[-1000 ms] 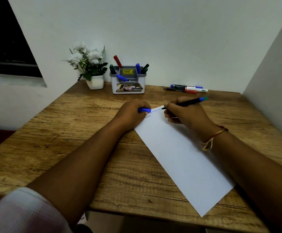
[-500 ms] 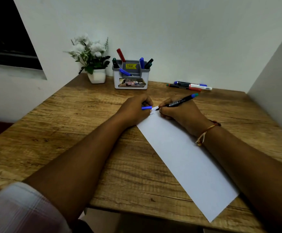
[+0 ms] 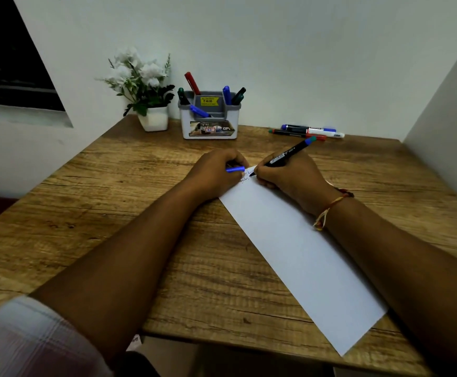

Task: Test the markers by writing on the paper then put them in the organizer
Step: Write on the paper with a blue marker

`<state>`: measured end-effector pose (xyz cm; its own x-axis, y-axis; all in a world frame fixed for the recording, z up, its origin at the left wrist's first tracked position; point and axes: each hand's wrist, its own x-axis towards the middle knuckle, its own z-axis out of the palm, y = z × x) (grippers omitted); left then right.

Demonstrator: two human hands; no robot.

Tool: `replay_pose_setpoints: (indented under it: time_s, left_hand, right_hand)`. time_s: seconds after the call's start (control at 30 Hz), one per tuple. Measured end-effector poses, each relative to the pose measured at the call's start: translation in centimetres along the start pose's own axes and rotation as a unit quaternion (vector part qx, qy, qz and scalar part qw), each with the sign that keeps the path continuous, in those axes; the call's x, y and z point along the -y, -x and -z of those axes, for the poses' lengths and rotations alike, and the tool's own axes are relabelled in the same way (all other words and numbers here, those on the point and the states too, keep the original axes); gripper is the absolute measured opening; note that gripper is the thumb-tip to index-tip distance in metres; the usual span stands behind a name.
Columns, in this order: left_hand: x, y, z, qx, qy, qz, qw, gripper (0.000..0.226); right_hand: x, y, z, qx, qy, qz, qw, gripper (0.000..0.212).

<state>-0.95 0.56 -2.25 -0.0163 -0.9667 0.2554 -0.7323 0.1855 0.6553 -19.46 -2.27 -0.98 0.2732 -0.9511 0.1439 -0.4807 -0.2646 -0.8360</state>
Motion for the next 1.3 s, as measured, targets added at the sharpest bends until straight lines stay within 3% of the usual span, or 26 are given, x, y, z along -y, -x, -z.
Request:
replay_pose_setpoints:
  time_s: [0.27,1.3]
  left_hand:
    - [-0.17,0.04,-0.04,0.005,0.005,0.012,1.0,0.02]
    - [0.02,-0.07,-0.05,0.009,0.003,0.007,1.0,0.019]
  right_hand:
    - [-0.12,-0.04,-0.04,-0.017,-0.004,-0.008,1.0,0.019]
    - [-0.12,-0.14,0.04,-0.041,0.033,-0.003,0.999,0.015]
